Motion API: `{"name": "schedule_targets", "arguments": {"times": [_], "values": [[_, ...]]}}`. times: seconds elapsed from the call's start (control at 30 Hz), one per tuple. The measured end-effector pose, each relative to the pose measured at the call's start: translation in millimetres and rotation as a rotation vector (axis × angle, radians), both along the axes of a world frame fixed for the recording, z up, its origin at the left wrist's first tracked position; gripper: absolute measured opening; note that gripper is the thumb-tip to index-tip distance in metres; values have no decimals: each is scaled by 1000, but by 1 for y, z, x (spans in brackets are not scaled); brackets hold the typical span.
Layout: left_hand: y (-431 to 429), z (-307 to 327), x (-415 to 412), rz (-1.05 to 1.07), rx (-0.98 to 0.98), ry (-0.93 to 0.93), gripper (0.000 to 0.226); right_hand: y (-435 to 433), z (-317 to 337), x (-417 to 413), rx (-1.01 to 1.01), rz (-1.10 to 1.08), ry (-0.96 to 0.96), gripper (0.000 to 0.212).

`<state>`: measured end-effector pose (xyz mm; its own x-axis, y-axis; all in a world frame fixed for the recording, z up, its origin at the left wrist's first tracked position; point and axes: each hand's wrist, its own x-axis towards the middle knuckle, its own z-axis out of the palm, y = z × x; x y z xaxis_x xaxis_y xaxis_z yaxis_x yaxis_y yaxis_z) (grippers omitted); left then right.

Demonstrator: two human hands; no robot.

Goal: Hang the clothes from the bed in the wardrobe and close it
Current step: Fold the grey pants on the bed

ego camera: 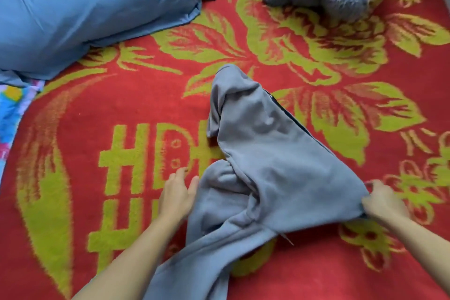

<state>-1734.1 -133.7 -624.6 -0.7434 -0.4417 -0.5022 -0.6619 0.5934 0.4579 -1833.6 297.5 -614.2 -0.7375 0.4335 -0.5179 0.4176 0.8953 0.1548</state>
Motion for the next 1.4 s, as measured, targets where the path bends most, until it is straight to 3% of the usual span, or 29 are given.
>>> {"name": "schedule_targets", "arguments": {"times": [0.13, 0.2, 0.27, 0.33, 0.4, 0.5, 0.6, 0.7, 0.8, 0.9, 1.0, 1.07, 1.13, 1.27, 1.4], "values": [[37, -8, -27, 101, 214, 31, 55, -106, 7, -66, -287, 183, 360, 47], [56, -9, -29, 67, 210, 43, 41, -160, 7, -94, -409, 270, 336, 63], [62, -4, -24, 45, 181, 76, 27, -192, 0, -109, -397, 268, 187, 73], [52, 4, -18, 63, 98, 185, 23, -201, -5, -108, -342, 319, 106, 46], [31, 13, -16, 124, -11, 290, 22, -187, -6, -97, -301, 372, 142, 12], [3, 29, -11, 317, -131, 381, 22, -130, 0, -75, -268, 251, 256, 14], [-7, 37, 5, 370, -189, 171, 17, -54, 10, -43, -89, 54, 128, 22], [-7, 27, 21, 152, -220, -114, 13, -14, 17, -19, -12, -36, 14, 39], [-9, 18, 14, 109, -210, -26, 39, -33, 25, -26, -29, 90, 275, 63], [-11, 16, -16, 172, -180, 155, 50, -108, 32, -48, -286, 465, 520, 47], [-8, 3, -35, 186, -87, -26, 65, -196, 25, -52, -615, 591, 332, 31], [-3, -3, -29, 209, -6, -201, 68, -231, 10, -42, -603, 700, 99, 35], [-4, -1, -13, 198, 12, -240, 48, -234, -5, -31, -513, 731, -65, 48], [-17, 21, 7, 219, -158, 46, 19, -190, -6, -14, -341, 739, -167, 81], [-21, 55, -1, 184, -222, 289, 17, -186, 18, -14, -242, 752, -338, 56]]}}
